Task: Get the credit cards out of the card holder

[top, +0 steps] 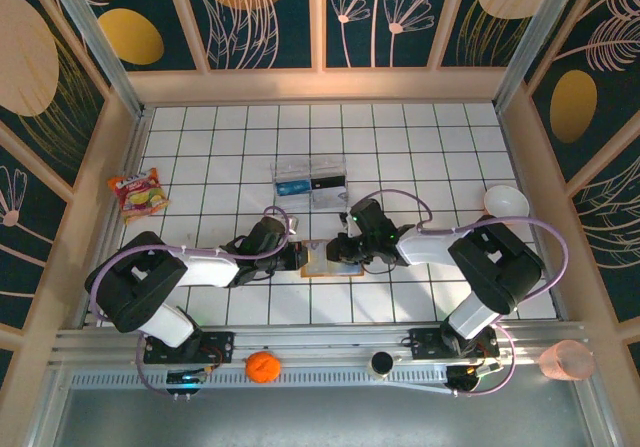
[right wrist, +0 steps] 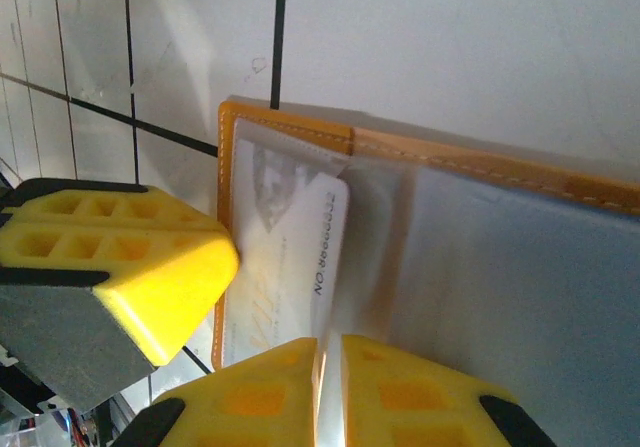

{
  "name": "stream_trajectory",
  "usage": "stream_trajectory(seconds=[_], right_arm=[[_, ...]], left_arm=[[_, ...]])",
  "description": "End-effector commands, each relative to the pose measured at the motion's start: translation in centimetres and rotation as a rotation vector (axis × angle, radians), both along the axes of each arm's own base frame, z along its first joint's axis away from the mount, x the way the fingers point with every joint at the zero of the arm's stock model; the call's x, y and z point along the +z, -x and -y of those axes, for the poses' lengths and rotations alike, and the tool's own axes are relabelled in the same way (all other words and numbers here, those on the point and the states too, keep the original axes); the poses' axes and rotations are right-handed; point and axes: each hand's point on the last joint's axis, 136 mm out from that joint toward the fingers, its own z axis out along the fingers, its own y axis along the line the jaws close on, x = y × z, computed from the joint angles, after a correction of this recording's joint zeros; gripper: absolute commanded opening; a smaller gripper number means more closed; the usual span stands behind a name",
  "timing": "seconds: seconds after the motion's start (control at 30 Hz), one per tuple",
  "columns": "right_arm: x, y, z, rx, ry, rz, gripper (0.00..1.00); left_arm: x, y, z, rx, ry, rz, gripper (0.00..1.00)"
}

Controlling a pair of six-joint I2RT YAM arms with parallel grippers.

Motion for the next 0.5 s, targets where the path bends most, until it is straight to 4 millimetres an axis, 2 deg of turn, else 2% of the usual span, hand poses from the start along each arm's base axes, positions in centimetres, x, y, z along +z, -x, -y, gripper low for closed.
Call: stream_trajectory(seconds=[0.0,0.3,0.47], right_arm=[[0.0,-0.5,0.2,-0.028,0.002,-0.006,0.16],[0.2,-0.8,-0.6,-0.015,-0.041,-0.01,0.18],[0.0,-0.8,-0.9,-0.01,-0.046,-0.019,0.12]], left_arm=[[-2.4,1.4,-1.7,-0.006,-0.08,-0.064,0.0],[-2.4,1.5,-1.6,-0.008,-0.075,-0.067,0.0],[-2.5,1.5,-1.6,-0.01,-0.075,-0.069,0.0]])
